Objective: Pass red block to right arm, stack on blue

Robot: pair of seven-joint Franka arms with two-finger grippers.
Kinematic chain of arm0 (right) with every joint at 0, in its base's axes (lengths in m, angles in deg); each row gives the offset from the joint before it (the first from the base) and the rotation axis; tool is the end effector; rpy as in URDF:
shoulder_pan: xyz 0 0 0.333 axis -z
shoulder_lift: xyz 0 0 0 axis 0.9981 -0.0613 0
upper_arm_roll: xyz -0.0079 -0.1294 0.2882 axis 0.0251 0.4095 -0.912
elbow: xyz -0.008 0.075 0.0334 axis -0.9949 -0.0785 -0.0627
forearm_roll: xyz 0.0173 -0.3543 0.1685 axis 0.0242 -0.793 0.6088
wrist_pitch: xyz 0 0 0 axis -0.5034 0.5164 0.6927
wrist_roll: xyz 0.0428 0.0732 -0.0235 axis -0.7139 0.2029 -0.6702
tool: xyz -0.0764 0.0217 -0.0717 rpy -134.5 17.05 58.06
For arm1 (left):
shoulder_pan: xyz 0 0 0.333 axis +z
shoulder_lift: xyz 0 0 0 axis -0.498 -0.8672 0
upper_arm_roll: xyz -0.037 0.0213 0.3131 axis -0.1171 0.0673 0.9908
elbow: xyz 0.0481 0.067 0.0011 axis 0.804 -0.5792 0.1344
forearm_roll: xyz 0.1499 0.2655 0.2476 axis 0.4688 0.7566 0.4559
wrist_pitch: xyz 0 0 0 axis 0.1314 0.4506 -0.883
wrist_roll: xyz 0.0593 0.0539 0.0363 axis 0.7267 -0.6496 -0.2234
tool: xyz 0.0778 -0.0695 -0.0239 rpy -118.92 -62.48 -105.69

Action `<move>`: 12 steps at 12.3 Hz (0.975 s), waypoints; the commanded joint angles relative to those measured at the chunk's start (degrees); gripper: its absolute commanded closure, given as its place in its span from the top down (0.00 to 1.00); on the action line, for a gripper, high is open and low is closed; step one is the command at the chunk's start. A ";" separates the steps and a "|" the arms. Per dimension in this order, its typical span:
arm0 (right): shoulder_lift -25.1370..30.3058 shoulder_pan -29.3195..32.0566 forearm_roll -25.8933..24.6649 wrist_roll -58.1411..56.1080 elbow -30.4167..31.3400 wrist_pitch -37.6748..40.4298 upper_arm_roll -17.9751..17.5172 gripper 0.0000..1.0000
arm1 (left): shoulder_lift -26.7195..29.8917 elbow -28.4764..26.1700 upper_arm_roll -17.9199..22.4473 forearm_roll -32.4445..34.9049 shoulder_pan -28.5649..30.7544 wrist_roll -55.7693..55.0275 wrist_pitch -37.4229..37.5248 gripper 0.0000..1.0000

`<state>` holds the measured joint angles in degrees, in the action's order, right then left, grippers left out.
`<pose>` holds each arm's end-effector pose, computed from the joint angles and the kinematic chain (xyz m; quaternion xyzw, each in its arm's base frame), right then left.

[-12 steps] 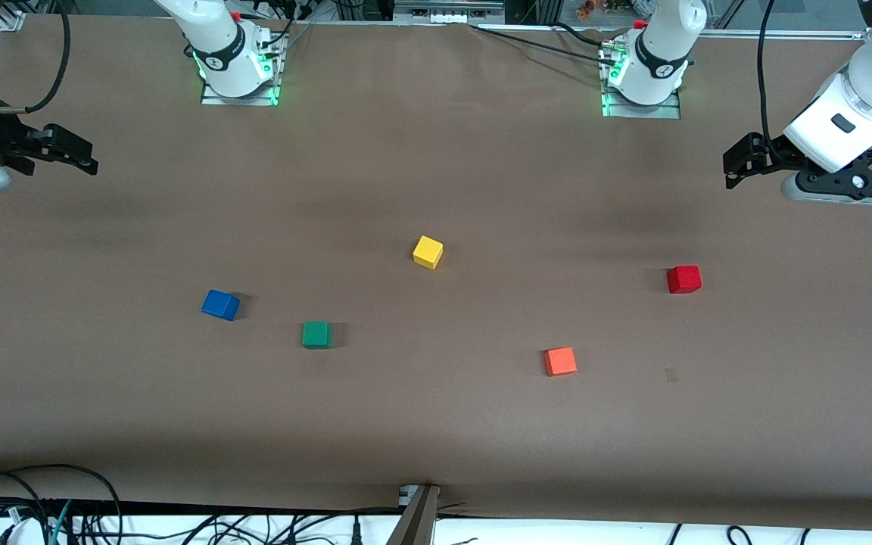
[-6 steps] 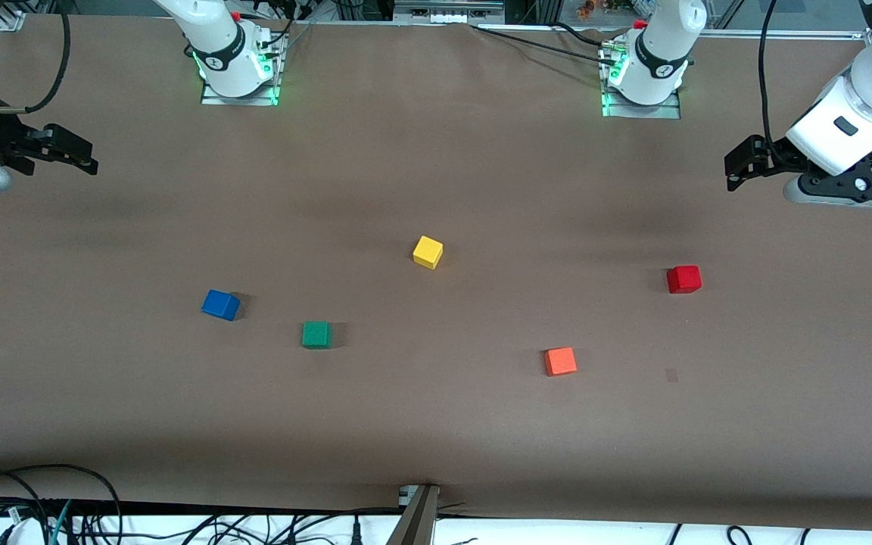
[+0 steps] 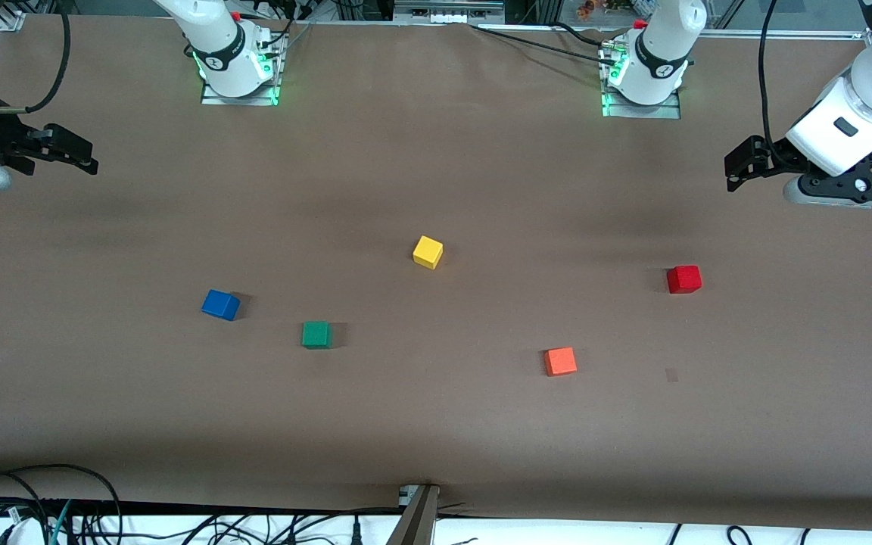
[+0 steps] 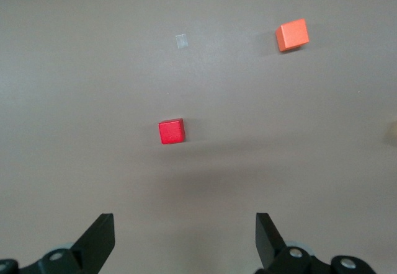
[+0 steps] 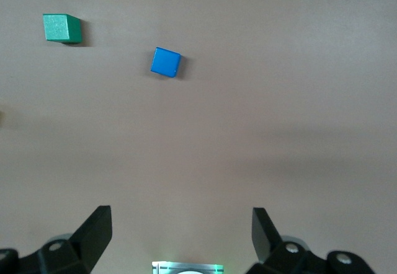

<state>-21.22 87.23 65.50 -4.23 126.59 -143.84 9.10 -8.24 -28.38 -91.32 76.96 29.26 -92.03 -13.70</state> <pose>0.5330 -0.0097 0.5857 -0.9988 -0.0083 0.0473 0.0026 0.5496 -0.0692 0.6039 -0.9983 0.0456 0.0255 0.0269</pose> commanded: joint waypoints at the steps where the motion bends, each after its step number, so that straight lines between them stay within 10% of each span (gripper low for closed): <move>1: -0.19 -0.04 0.47 0.78 -1.20 1.13 0.13 1.00 | -0.84 1.79 -0.05 -1.01 0.34 0.73 1.35 1.00; 12: -0.19 -0.04 0.47 0.87 -1.20 1.13 0.13 1.00 | -1.28 1.79 0.13 -0.75 0.52 0.73 2.58 1.00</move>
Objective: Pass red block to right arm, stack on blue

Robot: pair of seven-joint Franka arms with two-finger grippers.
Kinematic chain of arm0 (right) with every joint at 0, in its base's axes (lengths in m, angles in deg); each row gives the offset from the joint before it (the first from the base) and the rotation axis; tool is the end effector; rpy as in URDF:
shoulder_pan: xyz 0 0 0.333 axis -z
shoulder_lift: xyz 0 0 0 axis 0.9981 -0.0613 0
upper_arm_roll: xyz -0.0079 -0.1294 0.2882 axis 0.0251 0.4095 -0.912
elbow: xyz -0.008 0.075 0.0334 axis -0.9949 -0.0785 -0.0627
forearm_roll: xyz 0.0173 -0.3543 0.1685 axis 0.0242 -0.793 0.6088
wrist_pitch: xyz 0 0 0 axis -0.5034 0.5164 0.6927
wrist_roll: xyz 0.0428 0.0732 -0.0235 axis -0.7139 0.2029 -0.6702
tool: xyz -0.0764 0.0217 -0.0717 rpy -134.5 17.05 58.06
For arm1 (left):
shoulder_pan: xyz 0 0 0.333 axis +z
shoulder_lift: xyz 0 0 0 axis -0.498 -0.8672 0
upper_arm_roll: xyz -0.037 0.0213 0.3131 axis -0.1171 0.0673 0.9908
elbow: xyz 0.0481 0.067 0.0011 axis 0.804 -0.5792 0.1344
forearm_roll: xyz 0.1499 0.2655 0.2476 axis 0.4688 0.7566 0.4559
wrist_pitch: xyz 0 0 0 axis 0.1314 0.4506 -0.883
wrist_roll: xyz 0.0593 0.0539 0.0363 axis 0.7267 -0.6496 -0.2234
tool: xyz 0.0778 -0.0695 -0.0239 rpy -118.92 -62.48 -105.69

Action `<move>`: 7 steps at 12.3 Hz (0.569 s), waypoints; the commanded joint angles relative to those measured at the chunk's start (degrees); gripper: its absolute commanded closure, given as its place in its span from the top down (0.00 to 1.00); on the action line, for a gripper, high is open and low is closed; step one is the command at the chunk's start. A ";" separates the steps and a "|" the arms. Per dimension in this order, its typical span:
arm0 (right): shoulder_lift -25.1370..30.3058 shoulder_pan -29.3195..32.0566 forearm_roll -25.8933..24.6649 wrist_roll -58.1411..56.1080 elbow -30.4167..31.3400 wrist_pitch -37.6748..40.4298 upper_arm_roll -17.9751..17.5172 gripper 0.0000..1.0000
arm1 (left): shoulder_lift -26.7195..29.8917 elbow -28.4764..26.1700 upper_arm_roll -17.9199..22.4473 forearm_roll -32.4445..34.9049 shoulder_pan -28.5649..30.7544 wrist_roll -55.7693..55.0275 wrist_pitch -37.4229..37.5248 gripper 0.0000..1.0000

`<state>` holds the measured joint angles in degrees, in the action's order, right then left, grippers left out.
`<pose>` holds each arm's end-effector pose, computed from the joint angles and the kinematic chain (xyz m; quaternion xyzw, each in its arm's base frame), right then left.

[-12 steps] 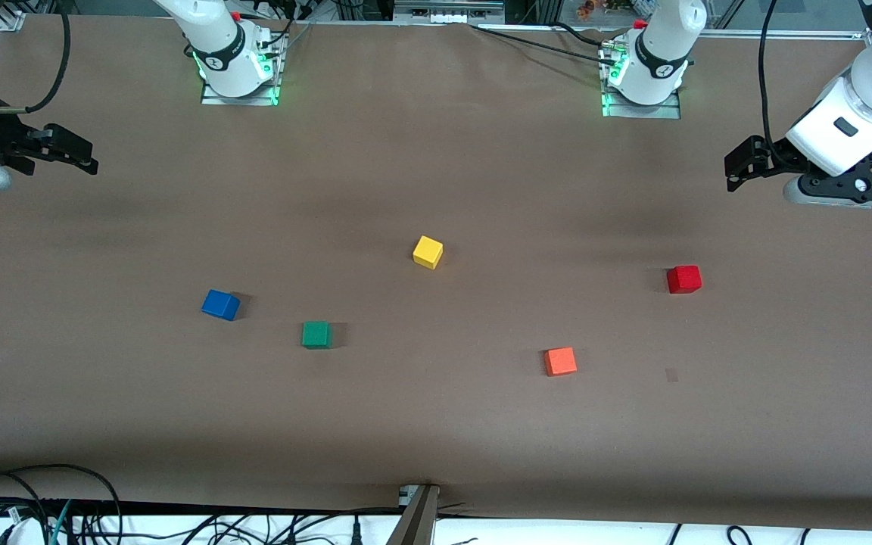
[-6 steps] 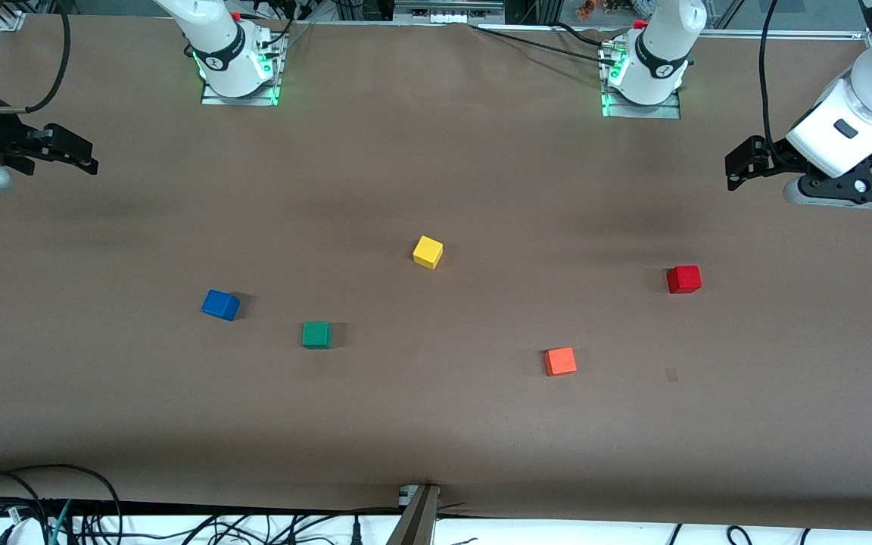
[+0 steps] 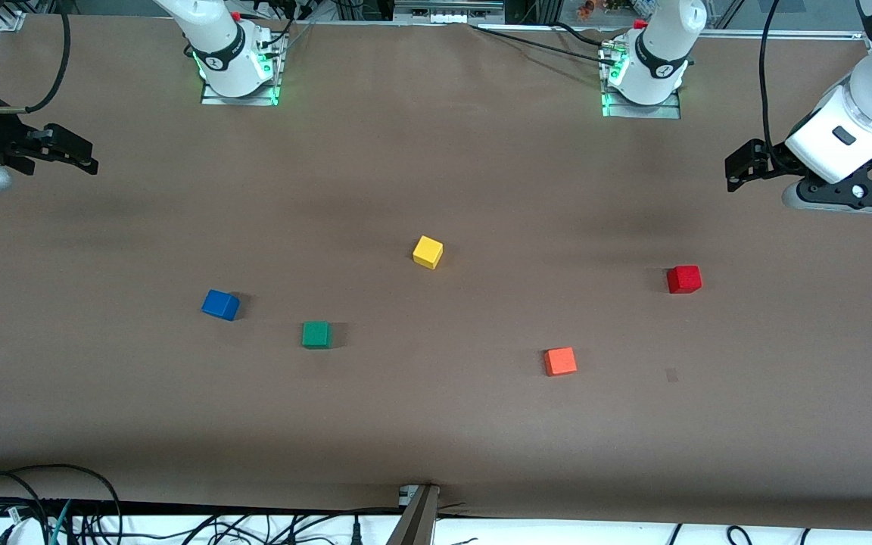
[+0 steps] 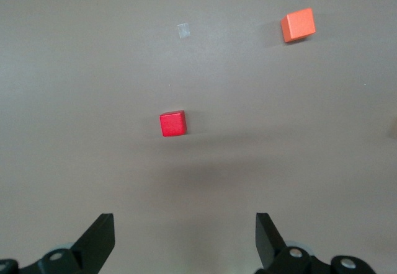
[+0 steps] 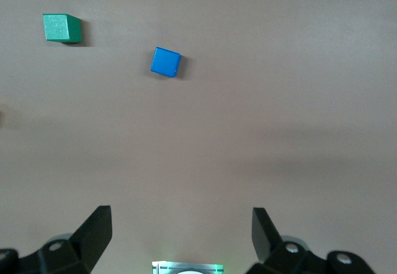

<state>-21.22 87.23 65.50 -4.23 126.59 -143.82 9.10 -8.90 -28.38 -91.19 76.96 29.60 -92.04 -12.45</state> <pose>0.5330 -0.0097 0.5857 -0.9988 -0.0083 0.0474 0.0026 0.5508 -0.0643 0.5958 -0.9979 0.0413 0.0422 0.0275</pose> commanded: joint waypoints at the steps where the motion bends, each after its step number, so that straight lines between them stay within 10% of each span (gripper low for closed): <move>1: -0.19 -0.04 0.47 0.87 -1.20 1.11 0.04 1.00 | -0.62 1.78 -0.09 -0.75 0.18 0.74 1.25 1.00; 7: -0.10 -0.04 0.47 0.87 -1.20 1.20 0.04 1.00 | -0.54 2.13 -0.26 -0.49 -0.51 1.70 1.25 1.00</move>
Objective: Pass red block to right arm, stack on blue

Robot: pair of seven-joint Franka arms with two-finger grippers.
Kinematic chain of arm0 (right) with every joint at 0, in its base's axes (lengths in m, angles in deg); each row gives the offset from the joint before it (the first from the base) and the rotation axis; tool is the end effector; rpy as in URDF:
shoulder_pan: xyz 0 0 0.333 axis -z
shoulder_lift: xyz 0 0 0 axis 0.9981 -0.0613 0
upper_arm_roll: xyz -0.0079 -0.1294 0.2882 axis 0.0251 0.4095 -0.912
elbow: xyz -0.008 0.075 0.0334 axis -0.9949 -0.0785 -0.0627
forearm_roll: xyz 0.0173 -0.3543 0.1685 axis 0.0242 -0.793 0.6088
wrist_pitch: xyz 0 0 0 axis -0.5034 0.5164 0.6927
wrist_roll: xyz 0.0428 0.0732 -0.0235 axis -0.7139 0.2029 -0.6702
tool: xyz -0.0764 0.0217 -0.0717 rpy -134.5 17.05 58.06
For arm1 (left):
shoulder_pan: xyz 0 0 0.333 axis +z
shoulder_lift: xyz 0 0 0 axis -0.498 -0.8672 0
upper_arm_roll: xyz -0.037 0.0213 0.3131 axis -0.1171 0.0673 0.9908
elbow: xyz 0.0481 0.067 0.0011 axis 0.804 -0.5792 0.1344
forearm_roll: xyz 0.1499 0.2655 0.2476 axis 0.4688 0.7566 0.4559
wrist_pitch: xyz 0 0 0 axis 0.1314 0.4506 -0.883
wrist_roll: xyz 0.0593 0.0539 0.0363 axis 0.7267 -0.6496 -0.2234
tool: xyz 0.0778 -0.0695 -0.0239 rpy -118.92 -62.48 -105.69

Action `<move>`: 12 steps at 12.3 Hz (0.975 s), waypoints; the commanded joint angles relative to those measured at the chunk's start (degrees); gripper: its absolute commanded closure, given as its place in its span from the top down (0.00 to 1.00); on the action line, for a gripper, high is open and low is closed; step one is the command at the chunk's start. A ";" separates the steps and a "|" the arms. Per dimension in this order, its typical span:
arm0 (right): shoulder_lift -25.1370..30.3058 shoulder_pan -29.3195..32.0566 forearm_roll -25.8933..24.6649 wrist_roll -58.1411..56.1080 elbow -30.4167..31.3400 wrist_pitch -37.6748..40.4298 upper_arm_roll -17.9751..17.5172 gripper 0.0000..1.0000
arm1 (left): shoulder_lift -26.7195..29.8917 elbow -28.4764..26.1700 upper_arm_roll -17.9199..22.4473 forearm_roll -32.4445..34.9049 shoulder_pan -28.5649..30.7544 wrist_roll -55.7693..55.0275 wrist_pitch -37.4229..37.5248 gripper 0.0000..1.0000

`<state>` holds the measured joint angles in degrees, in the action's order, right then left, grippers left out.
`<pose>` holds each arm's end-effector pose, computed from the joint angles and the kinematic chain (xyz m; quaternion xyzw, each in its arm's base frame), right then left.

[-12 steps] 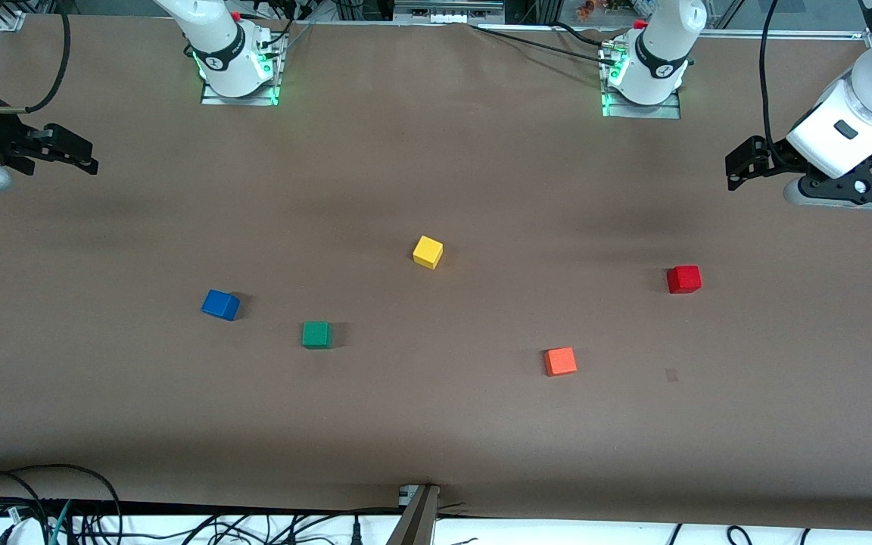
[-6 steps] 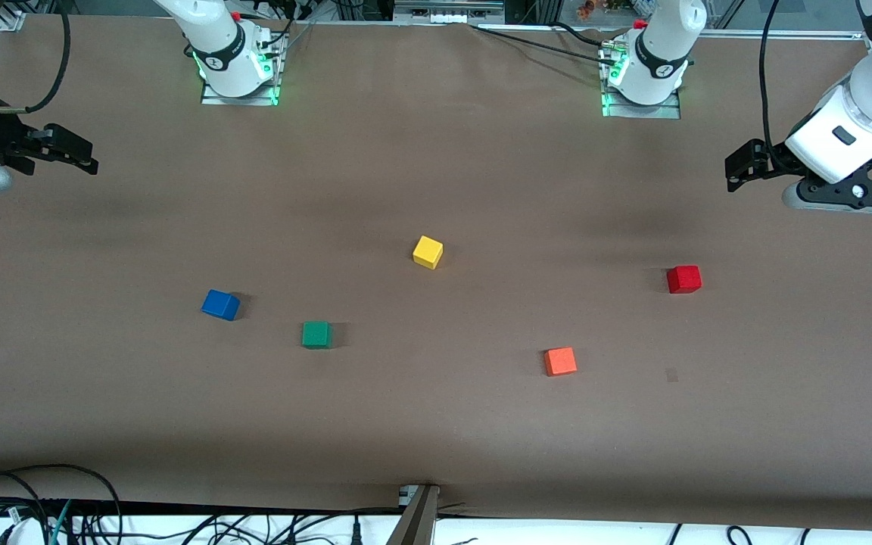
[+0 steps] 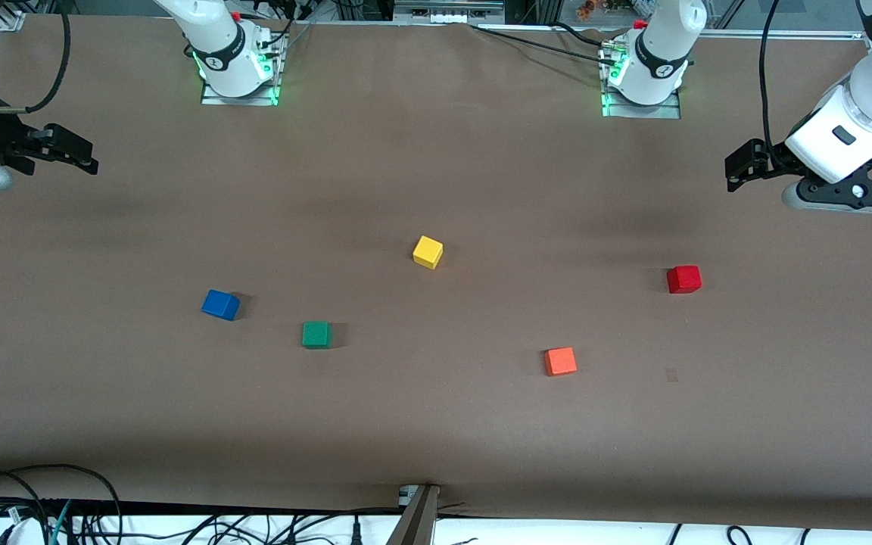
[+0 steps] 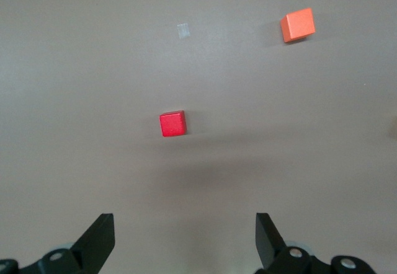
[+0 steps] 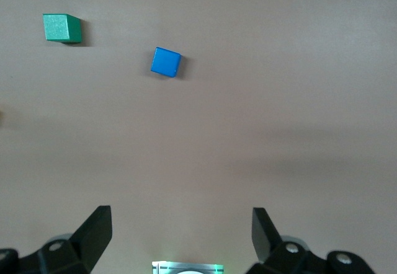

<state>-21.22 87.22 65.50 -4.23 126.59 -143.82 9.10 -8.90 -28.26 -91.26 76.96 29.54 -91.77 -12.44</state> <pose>0.5330 -0.0096 0.5857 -0.9988 -0.0083 0.0474 0.0026 0.5507 -0.0656 0.5968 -0.9978 0.0448 0.0413 0.0273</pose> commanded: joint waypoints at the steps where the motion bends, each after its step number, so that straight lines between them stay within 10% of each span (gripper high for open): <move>1: -0.10 -0.03 0.47 0.86 -1.20 1.11 0.04 1.00 | -0.53 2.80 -0.63 -0.23 -0.55 1.18 1.50 1.00; 12: -0.02 -0.03 0.56 0.86 -1.20 2.08 0.13 1.00 | -3.26 9.40 -0.37 9.26 -0.64 1.96 14.60 1.00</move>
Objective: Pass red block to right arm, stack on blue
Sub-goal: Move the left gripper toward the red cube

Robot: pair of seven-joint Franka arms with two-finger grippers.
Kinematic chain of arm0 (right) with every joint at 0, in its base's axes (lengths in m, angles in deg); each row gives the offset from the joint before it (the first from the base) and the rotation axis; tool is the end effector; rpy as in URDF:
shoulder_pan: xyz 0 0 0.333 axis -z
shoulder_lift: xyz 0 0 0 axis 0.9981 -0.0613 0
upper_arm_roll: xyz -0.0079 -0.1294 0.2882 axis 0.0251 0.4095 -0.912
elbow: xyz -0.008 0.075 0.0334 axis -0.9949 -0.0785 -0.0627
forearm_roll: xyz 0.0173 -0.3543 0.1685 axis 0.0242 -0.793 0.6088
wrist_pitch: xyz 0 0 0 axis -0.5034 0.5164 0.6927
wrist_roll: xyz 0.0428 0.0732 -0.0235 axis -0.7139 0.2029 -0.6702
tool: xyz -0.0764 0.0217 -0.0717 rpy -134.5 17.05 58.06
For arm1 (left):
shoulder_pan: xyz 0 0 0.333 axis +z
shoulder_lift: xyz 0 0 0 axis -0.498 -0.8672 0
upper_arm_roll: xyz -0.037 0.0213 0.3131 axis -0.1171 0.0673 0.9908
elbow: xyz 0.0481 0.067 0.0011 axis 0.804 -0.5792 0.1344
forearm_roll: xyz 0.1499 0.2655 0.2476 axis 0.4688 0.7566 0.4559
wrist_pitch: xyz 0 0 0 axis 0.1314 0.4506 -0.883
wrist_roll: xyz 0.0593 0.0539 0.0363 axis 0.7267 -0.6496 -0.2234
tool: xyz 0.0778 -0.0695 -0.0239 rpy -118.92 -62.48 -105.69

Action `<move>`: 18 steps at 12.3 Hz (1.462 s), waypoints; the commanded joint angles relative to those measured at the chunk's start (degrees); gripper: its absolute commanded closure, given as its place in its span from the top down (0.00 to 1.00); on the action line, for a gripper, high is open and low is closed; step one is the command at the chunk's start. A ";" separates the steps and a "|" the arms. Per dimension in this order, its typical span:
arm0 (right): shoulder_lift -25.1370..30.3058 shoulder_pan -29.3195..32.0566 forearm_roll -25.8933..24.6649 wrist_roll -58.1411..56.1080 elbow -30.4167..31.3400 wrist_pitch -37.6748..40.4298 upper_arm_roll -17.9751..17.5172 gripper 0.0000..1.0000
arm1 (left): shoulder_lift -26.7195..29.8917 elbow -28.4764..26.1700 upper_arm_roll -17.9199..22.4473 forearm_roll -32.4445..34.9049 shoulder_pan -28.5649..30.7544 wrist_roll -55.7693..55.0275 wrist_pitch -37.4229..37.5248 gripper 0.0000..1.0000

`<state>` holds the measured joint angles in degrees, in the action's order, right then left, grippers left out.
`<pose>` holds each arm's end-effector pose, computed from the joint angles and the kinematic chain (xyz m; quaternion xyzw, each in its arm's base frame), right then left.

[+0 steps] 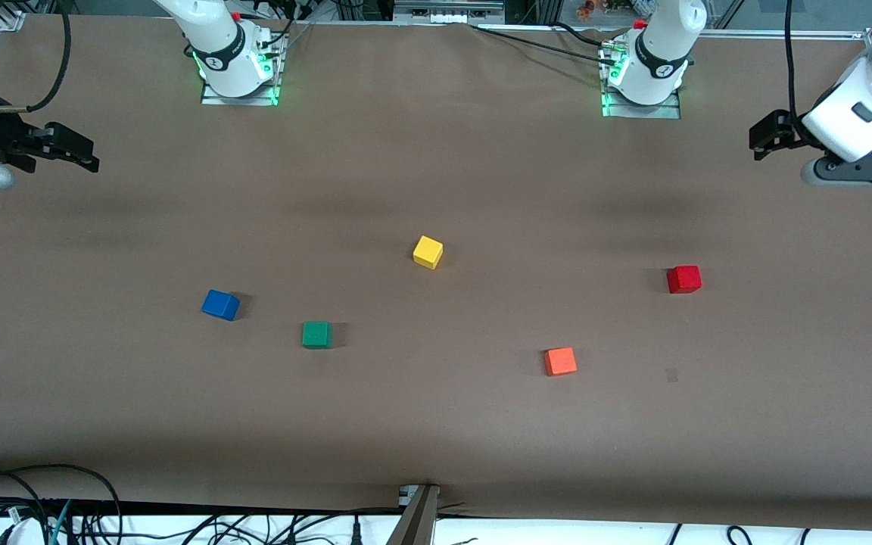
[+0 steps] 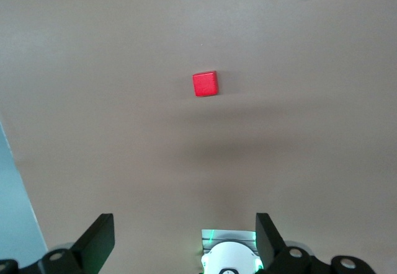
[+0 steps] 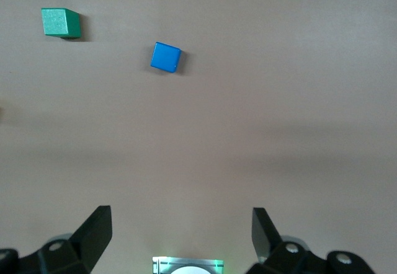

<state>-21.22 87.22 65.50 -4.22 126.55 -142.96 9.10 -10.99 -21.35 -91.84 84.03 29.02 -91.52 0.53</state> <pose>0.5313 -0.0096 0.5848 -0.9985 -0.0083 0.0546 0.0028 0.5397 -0.0566 0.6176 -0.9892 0.0433 0.1058 0.0920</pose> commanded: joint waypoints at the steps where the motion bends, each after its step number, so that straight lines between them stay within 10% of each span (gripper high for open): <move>1: -0.02 -0.03 0.56 0.86 -1.16 1.22 0.13 1.00 | -1.17 2.67 0.56 3.59 0.06 4.41 1.62 1.00; 9: -0.02 -0.03 0.56 0.86 -1.25 1.13 0.13 1.00 | -6.44 5.04 0.83 5.98 5.16 19.99 -2.77 1.00; 18: 0.07 -0.12 0.74 0.86 -1.25 1.22 -0.13 1.00 | -8.10 0.14 0.83 -5.44 7.27 -0.30 -5.04 1.00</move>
<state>-21.21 87.18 65.50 -4.21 126.49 -142.91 9.09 -17.89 -19.40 -90.85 80.84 35.38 -88.96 -2.89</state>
